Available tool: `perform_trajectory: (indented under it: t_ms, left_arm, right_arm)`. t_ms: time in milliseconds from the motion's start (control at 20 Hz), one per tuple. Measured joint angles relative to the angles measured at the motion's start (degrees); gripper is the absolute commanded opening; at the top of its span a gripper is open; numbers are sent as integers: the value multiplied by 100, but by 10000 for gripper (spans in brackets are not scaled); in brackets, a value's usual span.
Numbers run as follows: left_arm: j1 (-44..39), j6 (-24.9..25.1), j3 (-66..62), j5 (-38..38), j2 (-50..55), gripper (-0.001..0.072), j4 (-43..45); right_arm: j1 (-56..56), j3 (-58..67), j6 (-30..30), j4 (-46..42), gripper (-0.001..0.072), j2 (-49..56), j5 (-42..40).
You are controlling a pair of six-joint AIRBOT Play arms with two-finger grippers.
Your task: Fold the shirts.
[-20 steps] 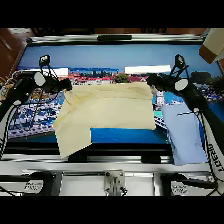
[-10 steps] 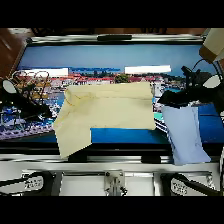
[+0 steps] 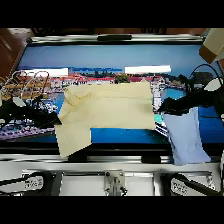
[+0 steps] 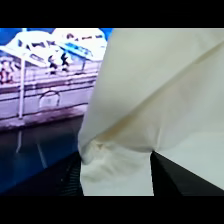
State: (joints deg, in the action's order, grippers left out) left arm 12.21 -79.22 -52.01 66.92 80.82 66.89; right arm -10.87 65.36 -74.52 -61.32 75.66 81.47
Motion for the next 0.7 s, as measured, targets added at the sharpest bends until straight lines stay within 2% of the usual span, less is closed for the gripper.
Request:
perform_trajectory:
  t_ms: [600,700]
  left_arm:
    - [4,260,-11,83,-42,487,118]
    - [7,341,-57,151,-173,506,72]
  right_arm:
    - [2,-807,-114,-151,509,-2,44]
    - [2,-820,-111,-146,509,-2,39]
